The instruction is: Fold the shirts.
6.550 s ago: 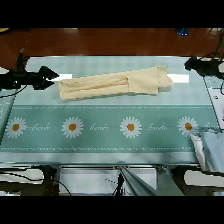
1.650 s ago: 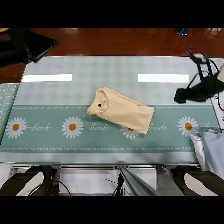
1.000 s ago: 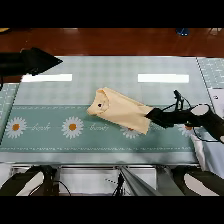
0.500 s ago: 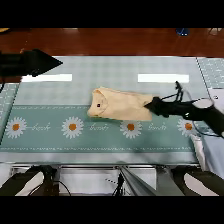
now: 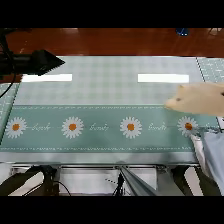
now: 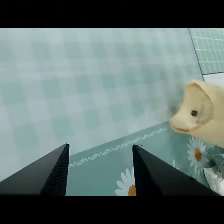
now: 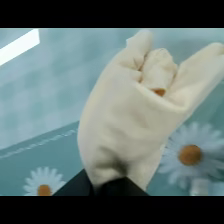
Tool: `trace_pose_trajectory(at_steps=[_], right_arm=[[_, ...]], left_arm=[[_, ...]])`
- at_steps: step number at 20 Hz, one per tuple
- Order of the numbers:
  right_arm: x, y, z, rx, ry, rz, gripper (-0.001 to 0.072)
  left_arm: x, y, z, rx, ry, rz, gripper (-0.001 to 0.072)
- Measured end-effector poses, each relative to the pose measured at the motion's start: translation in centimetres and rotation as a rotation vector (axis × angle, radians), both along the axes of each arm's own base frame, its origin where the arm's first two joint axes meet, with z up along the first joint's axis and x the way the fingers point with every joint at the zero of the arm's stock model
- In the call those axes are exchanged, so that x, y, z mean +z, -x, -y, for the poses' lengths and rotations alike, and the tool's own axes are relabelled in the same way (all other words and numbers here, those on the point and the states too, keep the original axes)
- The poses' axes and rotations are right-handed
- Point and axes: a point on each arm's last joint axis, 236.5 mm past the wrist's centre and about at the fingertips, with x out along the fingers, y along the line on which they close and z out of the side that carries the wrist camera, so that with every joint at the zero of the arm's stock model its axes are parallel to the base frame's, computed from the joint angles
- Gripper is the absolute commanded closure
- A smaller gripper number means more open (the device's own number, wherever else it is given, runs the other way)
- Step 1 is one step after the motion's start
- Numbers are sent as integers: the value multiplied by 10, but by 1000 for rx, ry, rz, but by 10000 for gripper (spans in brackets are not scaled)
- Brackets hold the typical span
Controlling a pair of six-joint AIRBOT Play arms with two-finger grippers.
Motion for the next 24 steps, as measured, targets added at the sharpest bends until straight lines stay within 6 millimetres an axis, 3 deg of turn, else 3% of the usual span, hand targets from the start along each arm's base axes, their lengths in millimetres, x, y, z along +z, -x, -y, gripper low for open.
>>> trace_pose_trajectory(at_steps=[5,8,10,17,18,19,20,24], right_arm=[[-10,82,63,-260,182,-271,679],[-12,130,90,-409,267,-433,679],[-10,160,103,-499,315,-536,679],[7,228,123,-685,441,-724,674],[7,237,124,-713,438,-744,562],[6,243,125,-736,429,-758,381],[4,248,124,-756,417,-772,277],[-4,258,122,-787,375,-796,268]], left_arm=[[-22,-26,-13,65,5,-25,254],[-39,-40,-25,105,5,-50,262],[-55,-50,-35,135,5,-74,262],[-113,-76,-81,255,17,-177,263],[-117,-78,-87,271,18,-182,263],[-119,-82,-94,292,18,-180,263],[-120,-83,-101,307,18,-179,263],[-123,-85,-115,329,16,-176,263]])
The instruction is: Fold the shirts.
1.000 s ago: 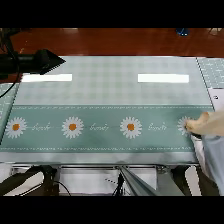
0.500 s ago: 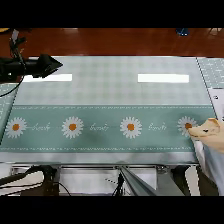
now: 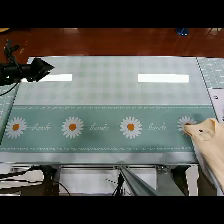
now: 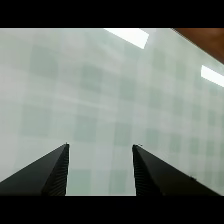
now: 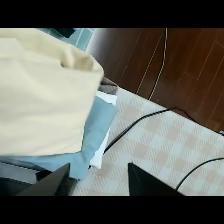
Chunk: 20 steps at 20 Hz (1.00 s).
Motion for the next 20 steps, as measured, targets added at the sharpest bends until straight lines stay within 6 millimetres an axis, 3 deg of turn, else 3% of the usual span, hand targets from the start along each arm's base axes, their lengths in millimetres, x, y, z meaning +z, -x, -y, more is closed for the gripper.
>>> trace_pose_trajectory(at_steps=[2,4,7,9,11,12,13,15,17,20], right_arm=[[0,-1,4,7,10,4,281],[-1,-14,12,70,27,38,296],[-16,-70,17,273,-33,148,297],[-32,-124,6,432,-125,241,297],[-46,-188,-20,605,-231,352,279],[-50,-217,-35,683,-270,399,176],[-54,-247,-56,769,-311,442,111],[-59,-290,-97,916,-372,495,111],[-65,-320,-143,1057,-418,510,111],[-72,-335,-193,1211,-450,484,111]], left_arm=[[0,3,1,-10,12,-6,261],[4,8,9,-60,26,0,260],[25,17,33,-173,70,56,259],[44,21,47,-241,67,107,259],[62,28,66,-323,23,147,258],[69,35,77,-373,-21,152,203],[74,41,86,-411,-74,151,1],[79,57,105,-485,-193,115,-13],[76,73,120,-535,-318,59,-13],[61,96,138,-588,-487,-41,-13]])
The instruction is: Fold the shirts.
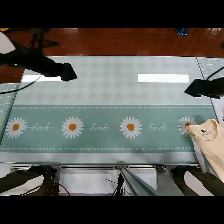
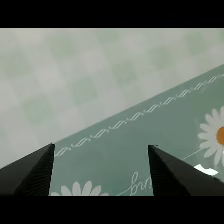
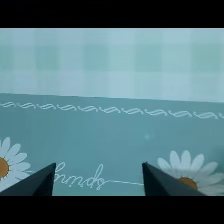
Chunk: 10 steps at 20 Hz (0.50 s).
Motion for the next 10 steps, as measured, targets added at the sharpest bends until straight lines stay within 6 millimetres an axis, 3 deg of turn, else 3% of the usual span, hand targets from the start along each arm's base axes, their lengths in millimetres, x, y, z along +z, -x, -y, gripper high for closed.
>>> trace_pose_trajectory(at_steps=[3,10], right_arm=[[-5,-3,-24,86,36,-1,114],[-7,-4,-36,133,67,4,117]], left_arm=[[-11,15,10,-9,-136,-26,-8],[-16,21,8,13,-253,-22,-8]])
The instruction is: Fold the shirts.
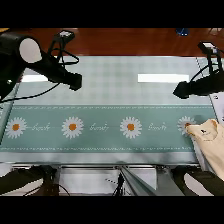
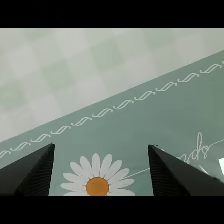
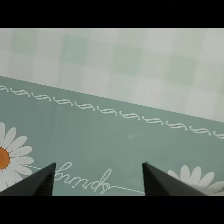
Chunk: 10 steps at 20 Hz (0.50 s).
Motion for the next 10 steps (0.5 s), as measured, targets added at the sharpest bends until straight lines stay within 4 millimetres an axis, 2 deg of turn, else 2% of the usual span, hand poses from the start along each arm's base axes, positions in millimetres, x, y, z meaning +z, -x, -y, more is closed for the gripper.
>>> trace_pose_trajectory(at_steps=[10], right_arm=[[0,-1,-1,4,4,5,117]], left_arm=[[0,0,-2,7,-17,3,-8]])
